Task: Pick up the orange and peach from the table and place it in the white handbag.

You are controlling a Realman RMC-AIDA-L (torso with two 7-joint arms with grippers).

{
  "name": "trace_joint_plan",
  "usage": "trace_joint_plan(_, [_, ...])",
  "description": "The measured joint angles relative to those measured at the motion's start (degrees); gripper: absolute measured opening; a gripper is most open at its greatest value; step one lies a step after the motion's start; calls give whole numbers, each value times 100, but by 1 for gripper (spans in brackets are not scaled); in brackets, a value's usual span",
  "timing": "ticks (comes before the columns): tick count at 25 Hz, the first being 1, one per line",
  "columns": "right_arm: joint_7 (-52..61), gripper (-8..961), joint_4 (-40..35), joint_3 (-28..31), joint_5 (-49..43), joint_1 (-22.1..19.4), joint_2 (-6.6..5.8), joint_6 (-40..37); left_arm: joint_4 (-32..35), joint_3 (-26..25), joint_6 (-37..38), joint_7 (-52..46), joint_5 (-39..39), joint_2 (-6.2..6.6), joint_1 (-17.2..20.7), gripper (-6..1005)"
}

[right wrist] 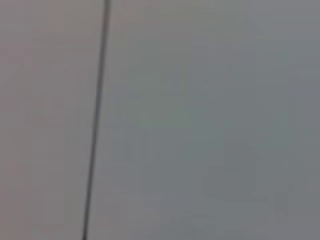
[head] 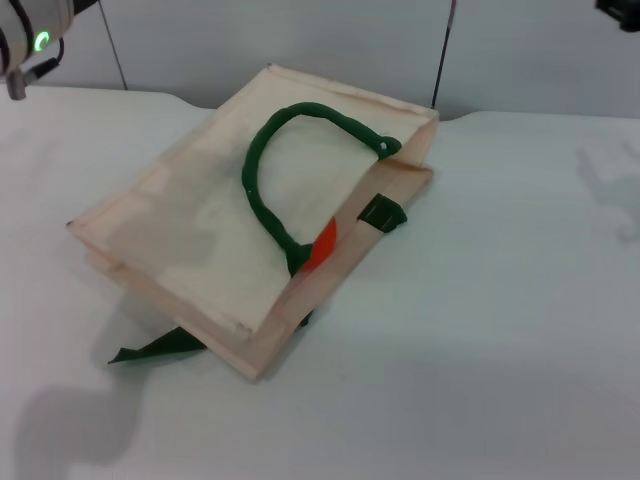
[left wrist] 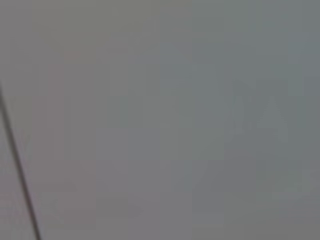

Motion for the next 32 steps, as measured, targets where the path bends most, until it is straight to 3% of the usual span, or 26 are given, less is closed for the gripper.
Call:
trace_joint_plan(5, [32,665,-1,-483,182,-149,8,870,-600,323,1082,49,-33,16,-21,421])
trace_joint_plan(12, [146,665,180,-1657,350,-321,2,2437,-1270,759,2362,12,-195,27,-18,422])
trace_joint_plan(32, [498,665,699,-1675,388,-165,-34,2505,-1551,808,2403,-23,-485,26,-86,421])
